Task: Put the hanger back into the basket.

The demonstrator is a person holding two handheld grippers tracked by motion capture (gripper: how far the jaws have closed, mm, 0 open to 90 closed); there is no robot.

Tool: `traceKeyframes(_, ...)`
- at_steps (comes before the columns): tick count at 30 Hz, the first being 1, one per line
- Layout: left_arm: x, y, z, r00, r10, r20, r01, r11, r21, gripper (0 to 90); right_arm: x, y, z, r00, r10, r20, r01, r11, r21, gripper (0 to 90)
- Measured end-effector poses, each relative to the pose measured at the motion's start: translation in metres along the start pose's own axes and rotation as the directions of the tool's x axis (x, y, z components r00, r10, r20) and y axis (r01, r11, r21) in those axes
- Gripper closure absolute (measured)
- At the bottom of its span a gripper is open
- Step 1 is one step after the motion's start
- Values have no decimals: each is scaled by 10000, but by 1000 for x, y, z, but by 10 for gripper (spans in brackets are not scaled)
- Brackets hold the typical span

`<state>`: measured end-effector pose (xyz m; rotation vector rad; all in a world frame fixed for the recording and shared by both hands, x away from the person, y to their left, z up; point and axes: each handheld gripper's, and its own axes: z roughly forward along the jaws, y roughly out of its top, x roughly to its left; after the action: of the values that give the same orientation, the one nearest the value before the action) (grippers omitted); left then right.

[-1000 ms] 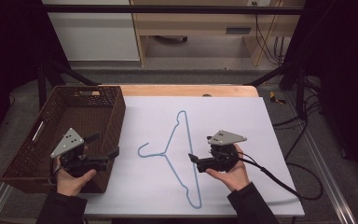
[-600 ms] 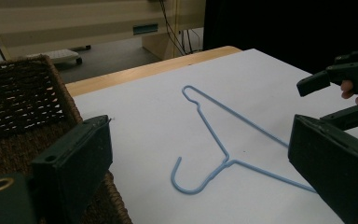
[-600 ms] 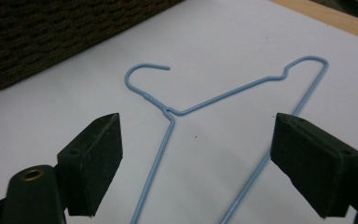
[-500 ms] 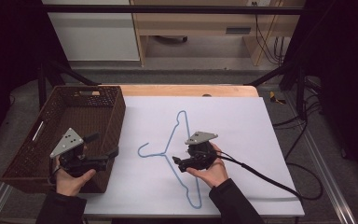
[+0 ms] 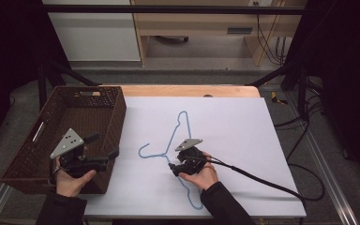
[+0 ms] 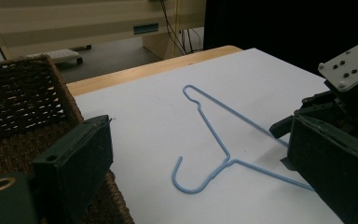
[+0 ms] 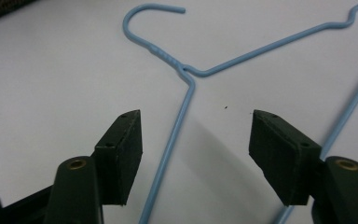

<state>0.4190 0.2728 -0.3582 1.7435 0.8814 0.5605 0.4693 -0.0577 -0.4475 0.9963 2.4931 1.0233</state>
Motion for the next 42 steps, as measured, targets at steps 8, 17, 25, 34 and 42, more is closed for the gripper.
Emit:
traceKeyframes(8,0,0,0,10000,13,8,-13,10000,28,65,9,3,14,9998,192,0,-192,9989,418,465)
traceKeyframes(17,0,0,1,10000,7,-2,-7,10000,48,66,15,-6,25,9999,-92,70,85,9953,961,599)
traceKeyframes(25,-1,0,1,10000,12,17,-12,10000,31,67,18,-6,23,9993,213,305,-245,9938,1087,736)
traceKeyframes(34,-2,0,2,10000,17,19,-17,10000,87,69,19,-4,22,9962,687,528,-755,9874,1394,852)
traceKeyframes(42,-3,0,3,10000,39,30,-39,9999,121,70,18,-3,22,9934,998,558,-1070,9836,1453,868)
